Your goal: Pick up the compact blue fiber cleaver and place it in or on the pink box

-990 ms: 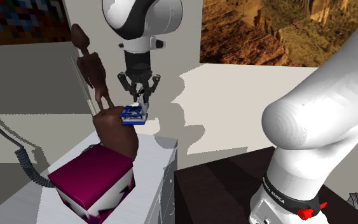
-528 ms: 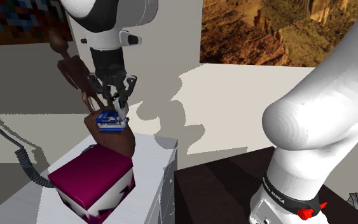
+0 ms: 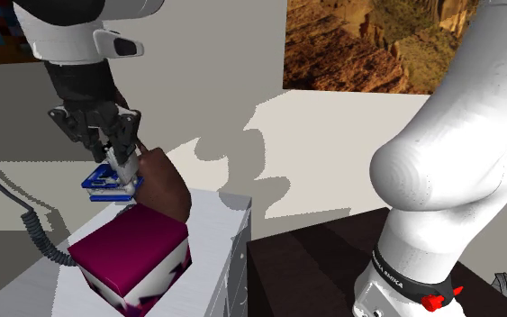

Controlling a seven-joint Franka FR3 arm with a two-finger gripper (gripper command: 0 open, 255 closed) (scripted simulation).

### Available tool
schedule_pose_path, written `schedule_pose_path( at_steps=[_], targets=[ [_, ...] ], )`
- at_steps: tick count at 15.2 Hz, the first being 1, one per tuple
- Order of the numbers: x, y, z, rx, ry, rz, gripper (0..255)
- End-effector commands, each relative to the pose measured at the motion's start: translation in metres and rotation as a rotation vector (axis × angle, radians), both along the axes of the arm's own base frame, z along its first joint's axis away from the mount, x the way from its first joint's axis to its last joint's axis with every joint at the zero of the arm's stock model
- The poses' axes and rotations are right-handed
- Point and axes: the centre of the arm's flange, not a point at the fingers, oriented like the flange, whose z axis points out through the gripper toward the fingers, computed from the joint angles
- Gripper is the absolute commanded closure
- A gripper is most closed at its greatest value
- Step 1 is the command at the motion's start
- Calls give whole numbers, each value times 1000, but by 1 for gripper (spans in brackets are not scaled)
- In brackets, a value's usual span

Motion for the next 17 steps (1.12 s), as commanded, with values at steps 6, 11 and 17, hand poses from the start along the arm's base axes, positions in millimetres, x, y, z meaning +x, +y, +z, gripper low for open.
schedule_pose_path(
  at_steps=[6,11,17],
  targets=[
    [-7,11,-29,1,-8,-9,255],
    [-7,11,-55,1,-8,-9,255],
    [-7,11,-87,1,-8,-9,255]
  ],
)
